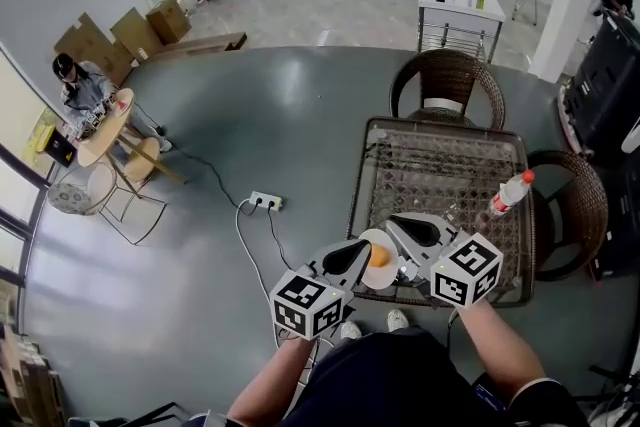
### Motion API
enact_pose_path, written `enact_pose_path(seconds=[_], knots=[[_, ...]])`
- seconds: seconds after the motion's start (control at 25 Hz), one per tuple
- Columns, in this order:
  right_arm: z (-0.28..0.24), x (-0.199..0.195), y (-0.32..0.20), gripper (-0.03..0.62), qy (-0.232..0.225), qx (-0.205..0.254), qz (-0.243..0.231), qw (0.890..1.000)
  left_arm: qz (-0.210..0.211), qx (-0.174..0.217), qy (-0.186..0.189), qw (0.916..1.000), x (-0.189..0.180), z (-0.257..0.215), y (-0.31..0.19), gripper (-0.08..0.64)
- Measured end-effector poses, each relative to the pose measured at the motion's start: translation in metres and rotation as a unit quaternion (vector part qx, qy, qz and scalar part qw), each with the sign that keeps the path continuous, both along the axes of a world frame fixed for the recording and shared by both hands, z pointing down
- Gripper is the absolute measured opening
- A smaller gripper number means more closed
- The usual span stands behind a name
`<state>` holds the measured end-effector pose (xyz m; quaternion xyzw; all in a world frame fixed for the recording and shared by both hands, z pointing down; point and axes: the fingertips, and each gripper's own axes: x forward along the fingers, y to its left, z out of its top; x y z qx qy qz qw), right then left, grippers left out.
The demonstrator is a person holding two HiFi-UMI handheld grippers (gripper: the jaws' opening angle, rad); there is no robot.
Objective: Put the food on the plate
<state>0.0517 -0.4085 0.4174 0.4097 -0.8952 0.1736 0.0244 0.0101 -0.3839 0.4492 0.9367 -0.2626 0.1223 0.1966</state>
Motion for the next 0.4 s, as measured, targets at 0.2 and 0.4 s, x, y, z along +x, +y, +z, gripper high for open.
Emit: enact_pose_path(seconds=[0.2,0.4], knots=[[-0.001,-0.0013,-0.0019,0.005,-0.001,-0.001,-0.003,1.0,-0.003,-0.001,0.0,1.0,-0.0008,0.0003,-0.0009,0.009],[-0.0007,-0.0016,-0.0002,0.005,0.002,-0.005,-0.006,1.0,-0.006,-0.006,-0.003,1.0,-0.0025,-0.0002,0.001,0.009]])
